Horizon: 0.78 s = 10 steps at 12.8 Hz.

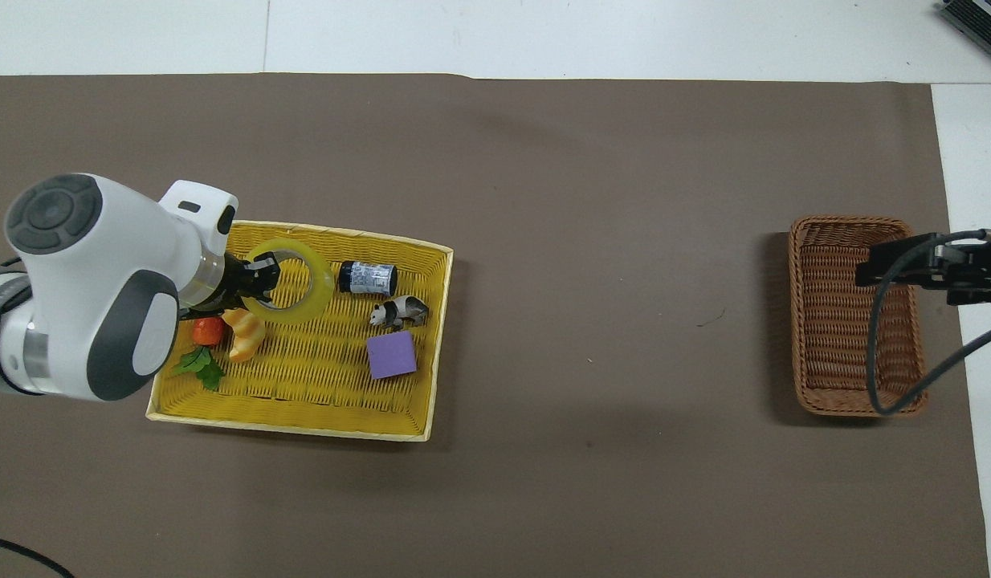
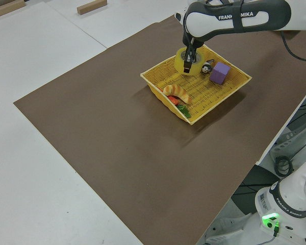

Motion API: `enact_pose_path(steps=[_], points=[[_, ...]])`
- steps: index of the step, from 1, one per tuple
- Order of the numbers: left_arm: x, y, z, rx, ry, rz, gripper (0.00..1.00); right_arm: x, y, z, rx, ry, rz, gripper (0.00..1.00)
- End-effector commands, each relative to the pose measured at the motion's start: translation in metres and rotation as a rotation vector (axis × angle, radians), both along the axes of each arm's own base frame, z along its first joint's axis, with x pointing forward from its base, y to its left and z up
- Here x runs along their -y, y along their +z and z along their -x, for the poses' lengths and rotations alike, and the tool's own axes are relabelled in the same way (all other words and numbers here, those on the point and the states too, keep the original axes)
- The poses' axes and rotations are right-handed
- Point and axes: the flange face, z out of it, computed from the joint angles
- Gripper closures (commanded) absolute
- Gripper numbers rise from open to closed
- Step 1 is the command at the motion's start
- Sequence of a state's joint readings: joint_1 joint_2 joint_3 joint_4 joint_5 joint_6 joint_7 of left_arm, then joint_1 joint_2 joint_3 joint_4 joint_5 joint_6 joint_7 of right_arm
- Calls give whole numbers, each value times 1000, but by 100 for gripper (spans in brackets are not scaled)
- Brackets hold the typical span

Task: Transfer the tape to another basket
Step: 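Grasp and lift the tape roll with the left gripper while the right gripper approaches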

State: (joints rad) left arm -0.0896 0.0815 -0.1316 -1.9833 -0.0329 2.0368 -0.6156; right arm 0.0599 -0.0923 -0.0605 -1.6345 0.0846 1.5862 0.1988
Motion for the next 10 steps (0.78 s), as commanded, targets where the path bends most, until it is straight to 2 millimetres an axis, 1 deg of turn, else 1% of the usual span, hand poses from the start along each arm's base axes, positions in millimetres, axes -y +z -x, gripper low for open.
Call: enact_pose_path(steps=[1, 2, 3, 4, 5, 6, 7, 8, 9, 10], points=[[-7, 52, -14, -11, -76, 8, 100, -15, -10, -8, 51, 28, -95, 0], [-8, 72, -16, -19, -124, 12, 100, -29, -16, -15, 57, 36, -138, 0], [-7, 87, -16, -27, -161, 11, 100, -45, -23, -21, 65, 45, -167, 0], [0, 91, -13, -31, -204, 17, 100, -63, -26, -26, 79, 67, -174, 0], [11, 92, -10, -28, -234, 20, 100, -78, -33, -30, 76, 82, -179, 0], [30, 90, -4, -33, -263, 31, 100, -92, -39, -34, 69, 87, -228, 0], [53, 91, 2, -27, -290, 61, 100, -104, -48, -38, 56, 83, -285, 0], [71, 93, 8, -24, -302, 86, 100, -117, -56, -42, 51, 85, -311, 0], [90, 94, 15, -21, -328, 112, 100, -135, -61, -44, 51, 77, -324, 0], [106, 96, 19, -6, -339, 168, 100, -144, -69, -45, 37, 38, -345, 0]])
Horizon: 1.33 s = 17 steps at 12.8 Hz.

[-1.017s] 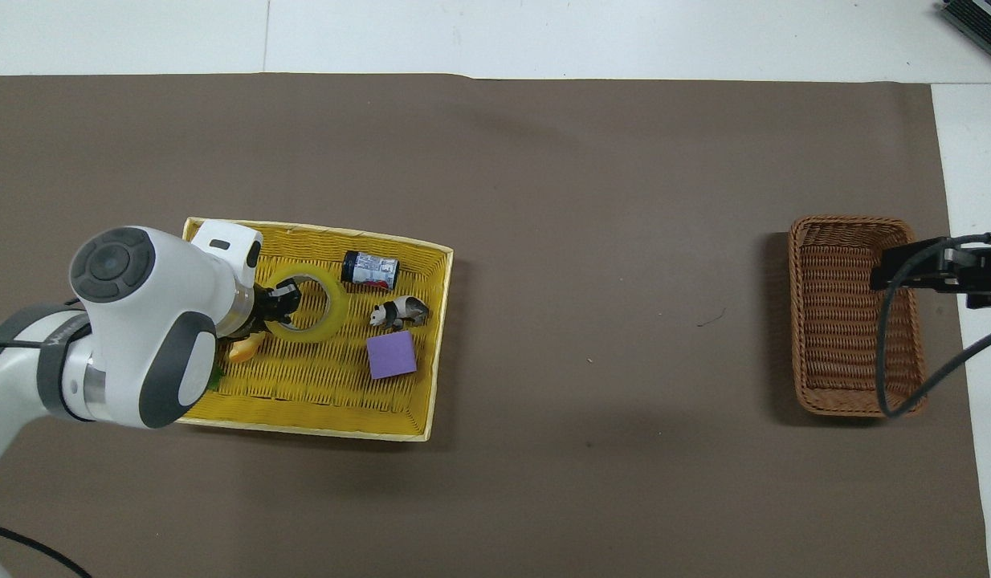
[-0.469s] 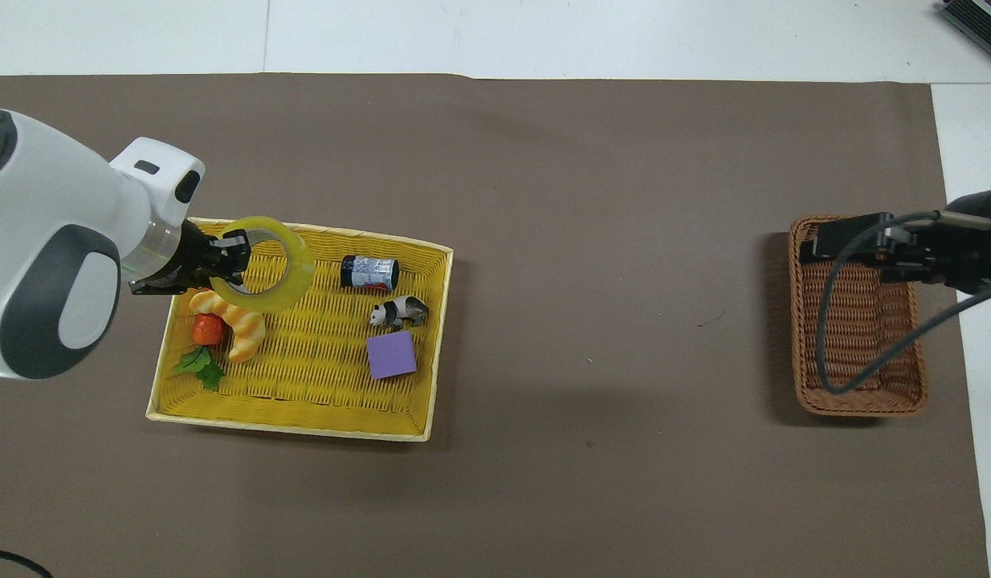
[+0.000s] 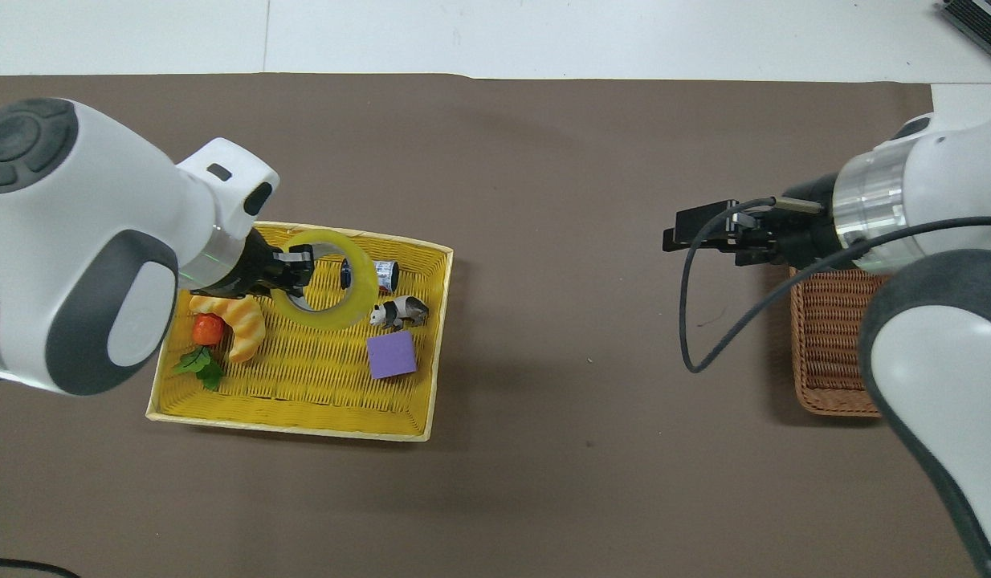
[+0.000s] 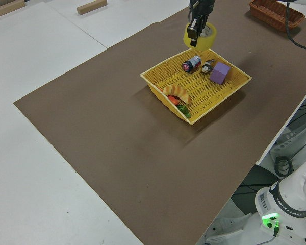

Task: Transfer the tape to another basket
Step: 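Grasp and lift the tape roll with the left gripper while the right gripper approaches, then carry the tape toward the right gripper while the right gripper grasps it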

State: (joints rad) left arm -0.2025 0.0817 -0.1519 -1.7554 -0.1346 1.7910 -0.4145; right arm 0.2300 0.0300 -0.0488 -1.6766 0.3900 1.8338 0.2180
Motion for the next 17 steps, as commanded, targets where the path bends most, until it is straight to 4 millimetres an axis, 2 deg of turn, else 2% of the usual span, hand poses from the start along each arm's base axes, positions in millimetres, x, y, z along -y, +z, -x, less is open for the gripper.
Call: enact_pose_path(steps=[1, 2, 4, 7, 8, 9, 11, 13, 15, 17], points=[[37, 12, 8, 35, -19, 134, 100, -27, -21, 0, -39, -59, -100, 0], [63, 11, 16, 49, -43, 175, 100, -35, -33, 1, -43, -76, -138, 0], [104, 12, 33, 51, -118, 237, 100, -51, -51, 5, -50, -80, -180, 0], [147, 4, 51, 74, -217, 277, 100, -51, -60, 6, -31, -70, -250, 0], [161, -3, 55, 77, -234, 280, 100, -52, -68, 7, -29, -47, -271, 0], [175, -2, 60, 111, -249, 295, 100, -50, -75, 11, -18, -41, -281, 0], [191, 1, 61, 162, -248, 327, 100, -44, -77, 15, -17, 7, -300, 0], [197, 11, 58, 197, -200, 400, 100, -43, -78, 18, -22, 40, -313, 0], [204, 12, 56, 239, -187, 425, 100, -23, -81, 21, -27, 79, -316, 0], [206, 13, 53, 263, -174, 441, 100, -14, -82, 25, -35, 141, -322, 0]])
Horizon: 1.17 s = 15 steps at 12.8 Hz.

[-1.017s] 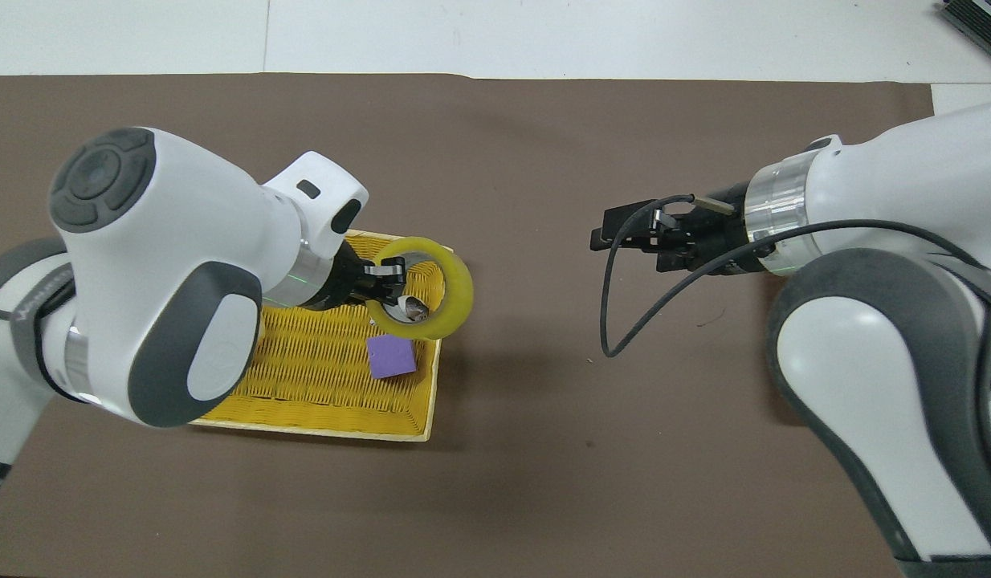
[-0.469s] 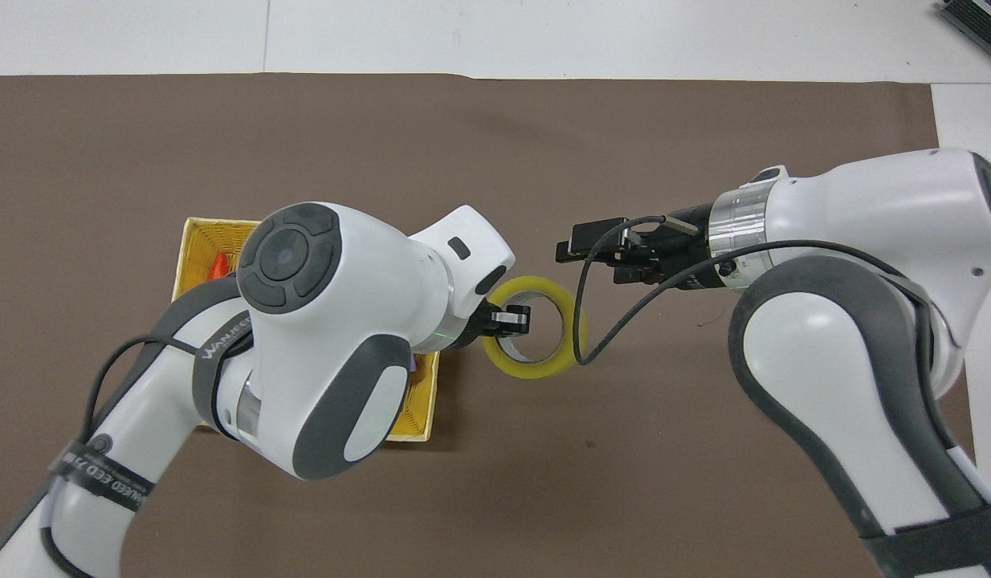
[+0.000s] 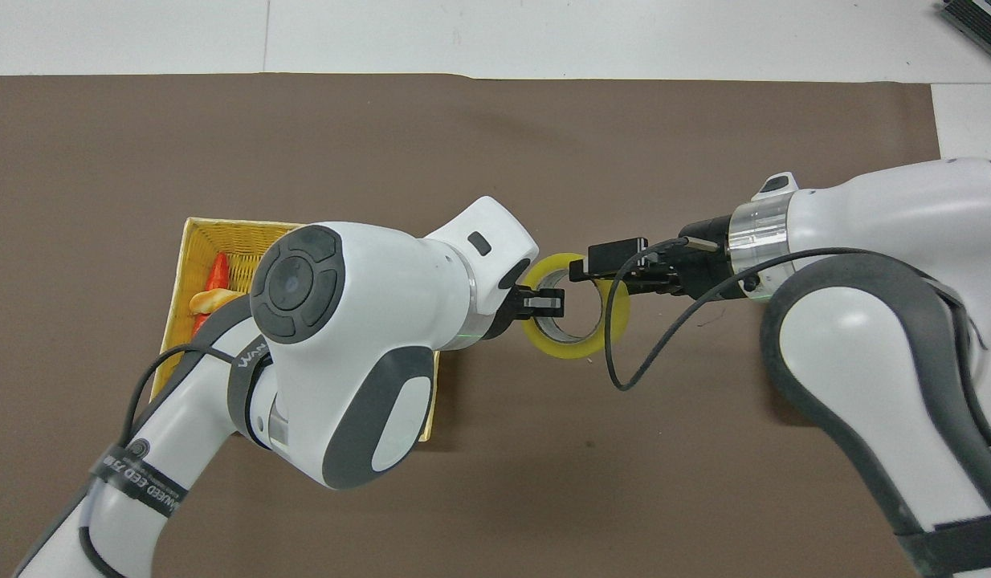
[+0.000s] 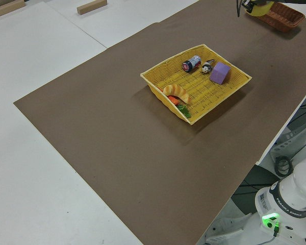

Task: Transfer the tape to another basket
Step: 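Carry the tape toward the right gripper while the right gripper grasps it, then open the left gripper and release the tape to the right gripper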

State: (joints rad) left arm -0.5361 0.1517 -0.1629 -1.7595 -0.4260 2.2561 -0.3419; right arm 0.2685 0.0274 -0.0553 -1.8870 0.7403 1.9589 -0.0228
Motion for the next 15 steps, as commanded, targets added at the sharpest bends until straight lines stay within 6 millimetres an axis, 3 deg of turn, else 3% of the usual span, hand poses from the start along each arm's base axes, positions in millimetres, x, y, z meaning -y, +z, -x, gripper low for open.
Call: enact_pose_path(steps=[1, 3, 4, 6, 7, 8, 9, 10, 11, 15], points=[[4, 9, -7, 44, 33, 68, 100, 19, -2, 11, 25, 68, -24, 0], [6, 11, -9, 60, 55, 97, 100, 20, 0, 10, 23, 60, -20, 1], [7, 11, -10, 60, 65, 112, 100, 20, 1, 11, 26, 62, -19, 9], [12, 14, -8, 64, 80, 132, 100, 21, 8, 9, 29, 46, -7, 76], [13, 14, -7, 61, 82, 133, 100, 22, 10, 9, 8, 14, -1, 100], [13, 14, -7, 60, 83, 134, 88, 21, 11, 8, -8, -9, 17, 100], [13, 15, -7, 61, 85, 136, 68, 21, 19, 6, -17, -41, 25, 100], [13, 16, -6, 59, 89, 138, 28, 23, 22, 4, -25, -60, 29, 100], [14, 19, -4, 41, 115, 144, 0, 24, 23, 3, -20, -58, 37, 100], [-12, 42, -7, -3, 200, 141, 0, 26, 25, 2, -16, -62, 45, 100]])
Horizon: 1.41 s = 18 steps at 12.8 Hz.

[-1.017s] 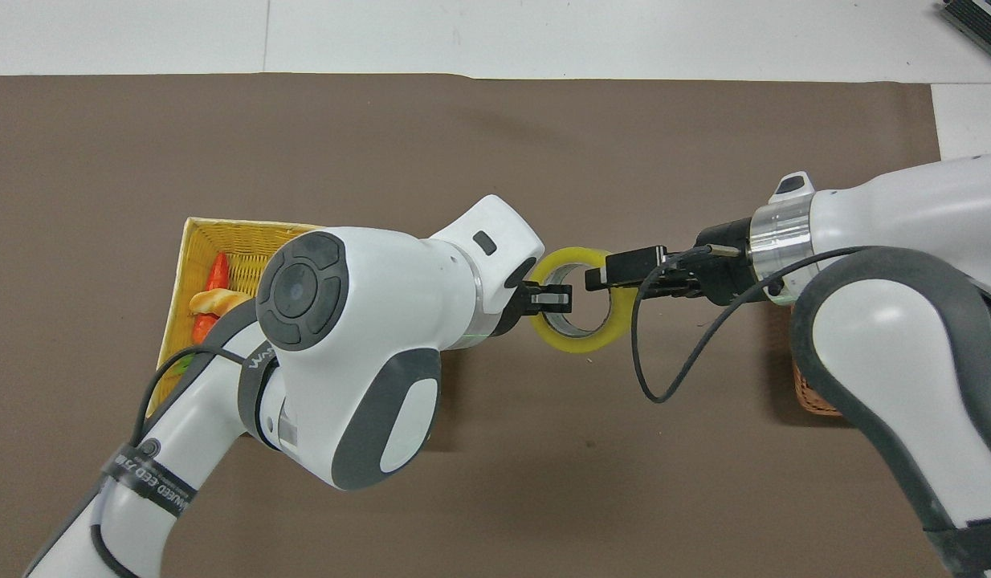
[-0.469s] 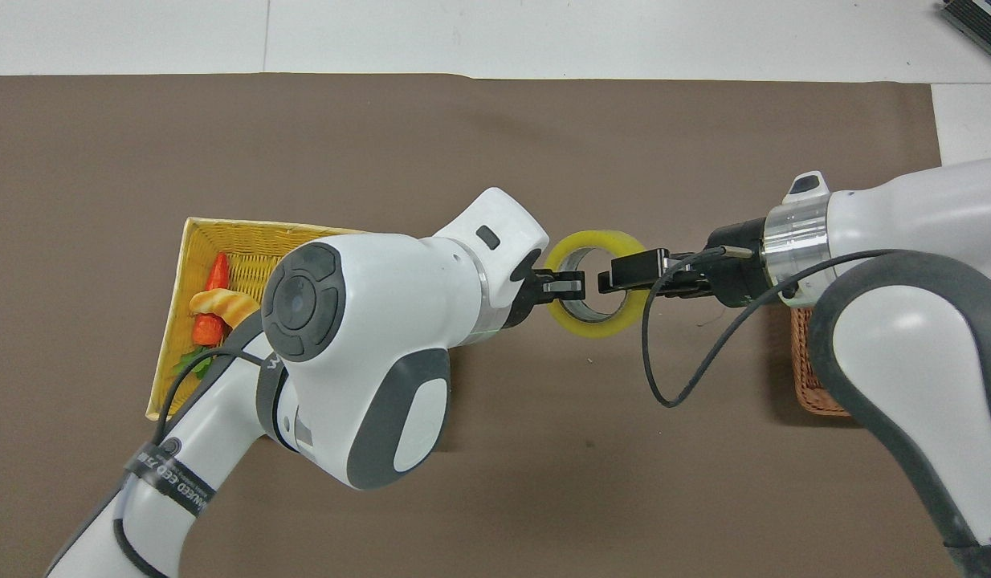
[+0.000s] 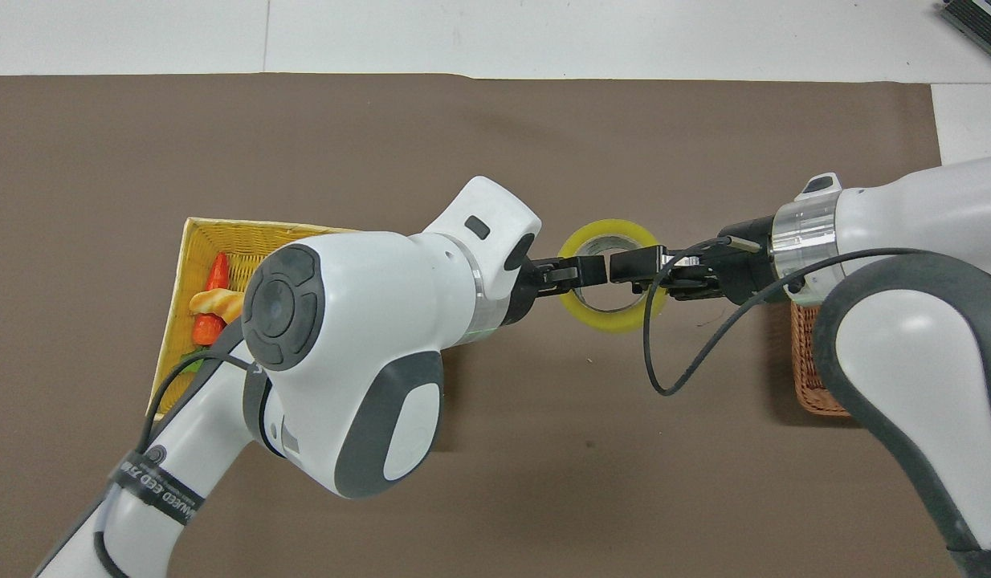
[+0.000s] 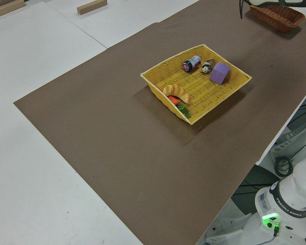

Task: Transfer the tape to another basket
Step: 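Open the left gripper and release the tape to the right gripper, then carry the tape over the wicker basket with the right gripper while the left gripper withdraws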

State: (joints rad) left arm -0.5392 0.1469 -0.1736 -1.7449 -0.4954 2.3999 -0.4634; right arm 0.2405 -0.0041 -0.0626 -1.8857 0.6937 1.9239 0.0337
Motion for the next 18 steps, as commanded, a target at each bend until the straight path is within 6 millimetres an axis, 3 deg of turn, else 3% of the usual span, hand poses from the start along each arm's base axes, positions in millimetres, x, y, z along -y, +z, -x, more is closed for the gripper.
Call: enact_pose_path(steps=[1, 5, 7, 9, 10, 13, 15, 18], points=[[-41, 21, -13, -28, 46, -13, 0, 10, 12, -3, 10, -28, 11, 100], [-112, 31, -36, -109, 97, -68, 0, 37, 28, -10, 32, -79, 5, 100], [-147, 25, -51, -117, 115, -158, 0, 81, 34, -13, 59, -127, 35, 100], [-190, 23, -67, -115, 117, -278, 0, 108, 30, -15, 70, -143, 106, 100], [-214, 23, -74, -101, 98, -318, 0, 133, 28, -16, 71, -182, 126, 100], [-304, 34, -87, -67, 40, -401, 0, 209, -6, -17, 37, -250, 167, 100], [-350, 45, -84, -31, -15, -512, 0, 261, -39, -16, 51, -213, 180, 100], [-393, 67, -70, -75, -59, -676, 0, 303, -71, -19, 59, -232, 213, 100]])
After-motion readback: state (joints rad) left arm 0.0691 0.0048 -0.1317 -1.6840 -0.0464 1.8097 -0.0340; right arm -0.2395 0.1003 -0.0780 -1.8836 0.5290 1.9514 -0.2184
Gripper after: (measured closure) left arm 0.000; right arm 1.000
